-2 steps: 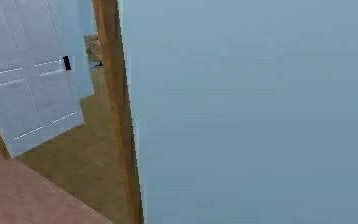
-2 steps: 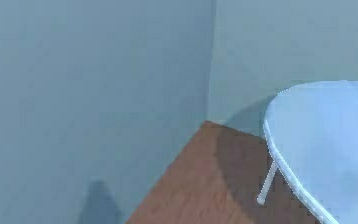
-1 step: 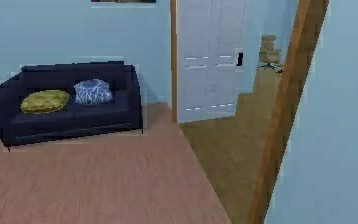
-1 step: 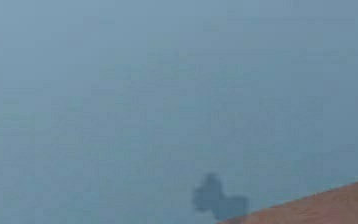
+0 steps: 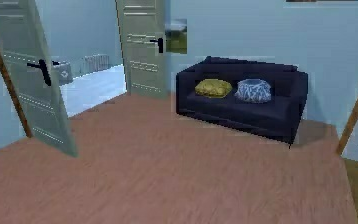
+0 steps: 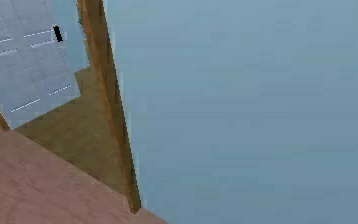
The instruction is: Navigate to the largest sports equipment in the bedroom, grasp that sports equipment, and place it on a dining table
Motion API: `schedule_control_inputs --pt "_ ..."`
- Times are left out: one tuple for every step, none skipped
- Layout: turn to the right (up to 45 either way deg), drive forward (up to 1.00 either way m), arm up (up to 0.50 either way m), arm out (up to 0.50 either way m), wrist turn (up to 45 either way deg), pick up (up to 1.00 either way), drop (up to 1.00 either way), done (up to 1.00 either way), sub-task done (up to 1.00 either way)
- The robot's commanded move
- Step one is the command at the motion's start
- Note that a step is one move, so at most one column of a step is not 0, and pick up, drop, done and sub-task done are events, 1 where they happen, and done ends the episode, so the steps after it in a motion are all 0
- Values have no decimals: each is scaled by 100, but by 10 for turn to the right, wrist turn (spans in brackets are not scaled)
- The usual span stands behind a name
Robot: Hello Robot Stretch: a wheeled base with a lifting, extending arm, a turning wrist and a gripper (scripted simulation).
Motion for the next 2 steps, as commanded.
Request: schedule_control_inputs --pt "-150 0 0 0 0 0 0 0 0" --pt "0 100 0 0 0 0 0 0 0"
